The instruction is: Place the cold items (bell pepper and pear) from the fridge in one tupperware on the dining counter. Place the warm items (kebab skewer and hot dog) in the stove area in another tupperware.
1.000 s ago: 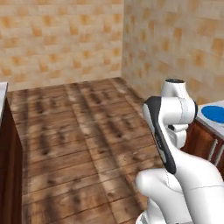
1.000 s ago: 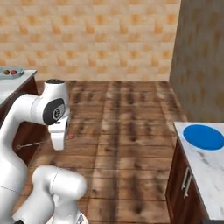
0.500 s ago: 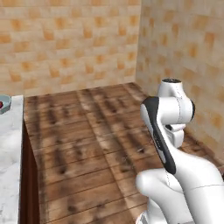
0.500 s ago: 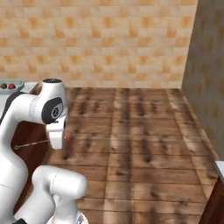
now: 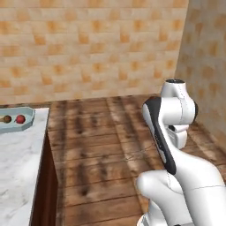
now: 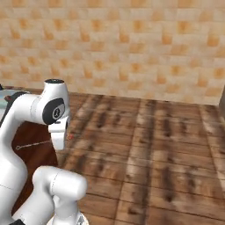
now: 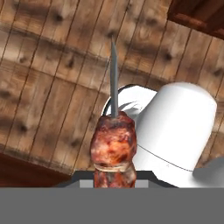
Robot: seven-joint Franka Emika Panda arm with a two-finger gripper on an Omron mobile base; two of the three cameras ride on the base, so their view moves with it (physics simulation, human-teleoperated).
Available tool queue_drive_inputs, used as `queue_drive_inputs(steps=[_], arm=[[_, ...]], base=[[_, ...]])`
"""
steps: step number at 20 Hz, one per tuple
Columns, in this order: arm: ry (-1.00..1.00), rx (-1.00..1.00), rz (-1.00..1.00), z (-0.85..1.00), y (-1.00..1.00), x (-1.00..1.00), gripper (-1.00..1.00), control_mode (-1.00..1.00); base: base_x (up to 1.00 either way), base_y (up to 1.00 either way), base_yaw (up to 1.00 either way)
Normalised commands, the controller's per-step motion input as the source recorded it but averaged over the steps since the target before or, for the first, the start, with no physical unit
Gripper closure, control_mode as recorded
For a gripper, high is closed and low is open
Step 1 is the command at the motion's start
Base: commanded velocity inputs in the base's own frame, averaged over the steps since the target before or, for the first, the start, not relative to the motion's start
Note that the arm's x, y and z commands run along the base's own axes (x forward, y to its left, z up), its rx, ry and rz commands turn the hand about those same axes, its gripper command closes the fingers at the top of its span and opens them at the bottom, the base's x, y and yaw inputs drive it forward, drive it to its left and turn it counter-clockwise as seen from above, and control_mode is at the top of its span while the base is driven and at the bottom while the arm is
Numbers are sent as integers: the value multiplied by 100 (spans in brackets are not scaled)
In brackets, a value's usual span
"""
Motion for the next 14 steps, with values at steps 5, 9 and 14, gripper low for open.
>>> queue_drive_inputs(steps=[5, 9, 14], arm=[[0, 0, 0, 0, 0, 0, 100, 100], [0, 0, 0, 0, 0, 0, 100, 100], [0, 0, 0, 0, 0, 0, 100, 100]], base=[[100, 0, 41], [100, -3, 42], [100, -18, 42]])
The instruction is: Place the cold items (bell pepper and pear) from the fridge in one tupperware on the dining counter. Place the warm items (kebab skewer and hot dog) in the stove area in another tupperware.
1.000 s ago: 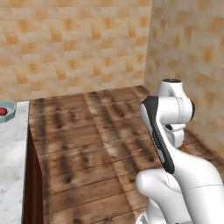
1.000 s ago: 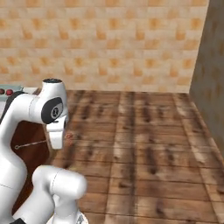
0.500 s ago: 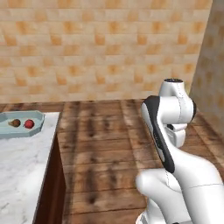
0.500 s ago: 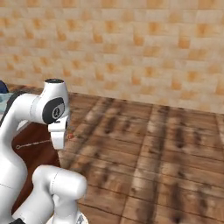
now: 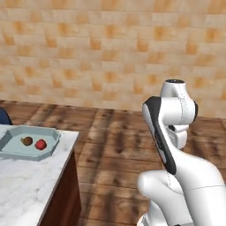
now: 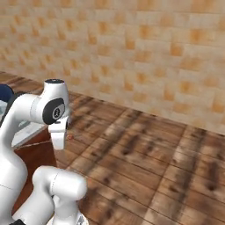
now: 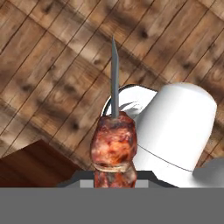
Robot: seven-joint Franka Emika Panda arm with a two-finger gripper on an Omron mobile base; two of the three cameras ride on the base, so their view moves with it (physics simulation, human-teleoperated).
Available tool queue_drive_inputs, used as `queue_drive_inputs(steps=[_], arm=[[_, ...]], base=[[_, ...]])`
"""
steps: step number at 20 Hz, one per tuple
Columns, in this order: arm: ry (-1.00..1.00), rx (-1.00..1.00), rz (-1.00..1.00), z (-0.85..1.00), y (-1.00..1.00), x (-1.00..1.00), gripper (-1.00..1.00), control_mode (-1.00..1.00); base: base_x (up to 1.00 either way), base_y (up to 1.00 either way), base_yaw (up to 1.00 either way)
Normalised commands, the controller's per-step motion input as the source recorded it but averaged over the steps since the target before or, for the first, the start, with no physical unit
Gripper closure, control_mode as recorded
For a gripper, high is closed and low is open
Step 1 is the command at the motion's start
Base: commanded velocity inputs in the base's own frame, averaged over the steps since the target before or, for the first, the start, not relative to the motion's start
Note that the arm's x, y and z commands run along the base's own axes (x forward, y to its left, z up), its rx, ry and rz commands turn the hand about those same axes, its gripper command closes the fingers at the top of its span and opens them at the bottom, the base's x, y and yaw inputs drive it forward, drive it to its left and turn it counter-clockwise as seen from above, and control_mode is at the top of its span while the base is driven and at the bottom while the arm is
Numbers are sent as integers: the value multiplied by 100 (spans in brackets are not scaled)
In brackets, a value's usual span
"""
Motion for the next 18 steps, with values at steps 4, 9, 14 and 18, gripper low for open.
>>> queue_drive_inputs(steps=[4, 9, 14, 18], arm=[[0, 0, 0, 0, 0, 0, 100, 100], [0, 0, 0, 0, 0, 0, 100, 100], [0, 0, 0, 0, 0, 0, 100, 100], [0, 0, 0, 0, 0, 0, 100, 100]], base=[[100, -37, 39], [97, -57, 53], [66, -48, 81], [5, -99, 59]])
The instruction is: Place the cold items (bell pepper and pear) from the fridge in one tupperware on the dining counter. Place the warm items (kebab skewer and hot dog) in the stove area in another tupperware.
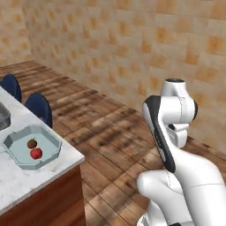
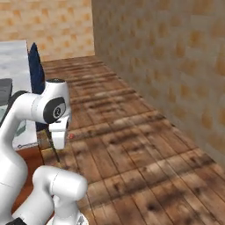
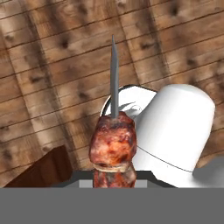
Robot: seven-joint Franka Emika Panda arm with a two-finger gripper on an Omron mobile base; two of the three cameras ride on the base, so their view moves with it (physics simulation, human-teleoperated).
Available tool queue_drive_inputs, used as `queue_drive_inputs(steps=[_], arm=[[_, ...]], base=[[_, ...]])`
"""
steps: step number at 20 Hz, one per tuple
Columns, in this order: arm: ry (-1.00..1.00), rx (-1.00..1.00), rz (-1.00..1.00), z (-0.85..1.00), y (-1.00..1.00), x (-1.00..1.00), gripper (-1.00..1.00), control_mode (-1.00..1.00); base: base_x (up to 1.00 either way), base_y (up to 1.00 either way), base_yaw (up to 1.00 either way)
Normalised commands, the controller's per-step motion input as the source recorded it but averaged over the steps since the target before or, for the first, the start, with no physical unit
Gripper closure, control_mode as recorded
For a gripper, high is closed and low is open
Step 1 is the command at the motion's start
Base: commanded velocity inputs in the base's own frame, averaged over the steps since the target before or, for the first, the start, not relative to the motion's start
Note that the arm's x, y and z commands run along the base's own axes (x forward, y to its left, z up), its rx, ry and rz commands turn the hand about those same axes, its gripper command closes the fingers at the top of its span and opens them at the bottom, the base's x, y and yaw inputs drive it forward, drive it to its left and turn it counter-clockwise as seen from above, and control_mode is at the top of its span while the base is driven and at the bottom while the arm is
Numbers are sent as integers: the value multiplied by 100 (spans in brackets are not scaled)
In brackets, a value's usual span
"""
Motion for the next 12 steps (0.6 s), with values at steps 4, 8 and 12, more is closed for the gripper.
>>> queue_drive_inputs(steps=[4, 8, 12], arm=[[0, 0, 0, 0, 0, 0, 100, 100], [0, 0, 0, 0, 0, 0, 100, 100], [0, 0, 0, 0, 0, 0, 100, 100]], base=[[2, -100, 52], [38, -96, 53], [58, -100, 52]])
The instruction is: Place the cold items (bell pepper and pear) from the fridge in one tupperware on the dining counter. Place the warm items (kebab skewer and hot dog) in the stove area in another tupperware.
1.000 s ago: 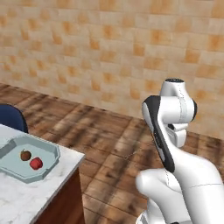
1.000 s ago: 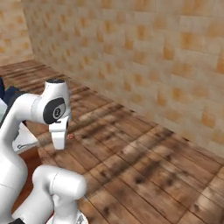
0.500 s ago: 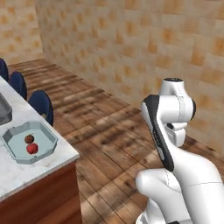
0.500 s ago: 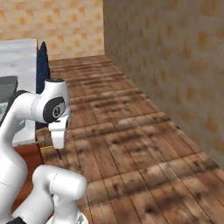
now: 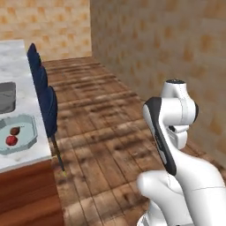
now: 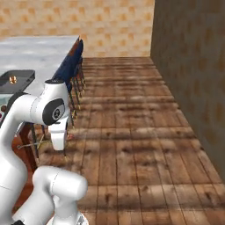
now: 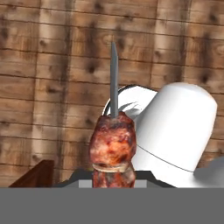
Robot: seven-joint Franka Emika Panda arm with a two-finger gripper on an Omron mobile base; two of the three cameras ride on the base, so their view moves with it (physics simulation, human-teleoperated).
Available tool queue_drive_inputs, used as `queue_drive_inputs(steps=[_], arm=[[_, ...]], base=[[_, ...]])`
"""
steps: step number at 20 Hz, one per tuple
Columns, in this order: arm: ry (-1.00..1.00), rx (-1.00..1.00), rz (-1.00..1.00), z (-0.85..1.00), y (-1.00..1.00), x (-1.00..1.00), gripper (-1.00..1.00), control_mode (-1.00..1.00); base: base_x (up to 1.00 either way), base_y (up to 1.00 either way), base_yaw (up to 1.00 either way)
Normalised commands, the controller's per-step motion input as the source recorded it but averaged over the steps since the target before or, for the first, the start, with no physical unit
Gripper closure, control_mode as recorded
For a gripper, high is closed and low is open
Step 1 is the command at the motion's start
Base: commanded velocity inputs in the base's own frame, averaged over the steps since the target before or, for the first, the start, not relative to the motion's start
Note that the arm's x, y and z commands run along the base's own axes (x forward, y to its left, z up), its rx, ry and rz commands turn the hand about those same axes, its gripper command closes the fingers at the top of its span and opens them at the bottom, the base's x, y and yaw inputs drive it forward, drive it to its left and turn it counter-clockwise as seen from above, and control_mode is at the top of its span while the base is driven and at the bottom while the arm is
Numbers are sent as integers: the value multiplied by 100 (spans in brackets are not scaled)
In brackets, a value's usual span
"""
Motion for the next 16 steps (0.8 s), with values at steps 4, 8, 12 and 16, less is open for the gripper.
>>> queue_drive_inputs(steps=[4, 8, 12, 16], arm=[[0, 0, 0, 0, 0, 0, 100, 100], [0, 0, 0, 0, 0, 0, 100, 100], [0, 0, 0, 0, 0, 0, 100, 100], [0, 0, 0, 0, 0, 0, 100, 100]], base=[[94, -93, 41], [100, -78, 30], [100, -37, 50], [99, -24, 70]])
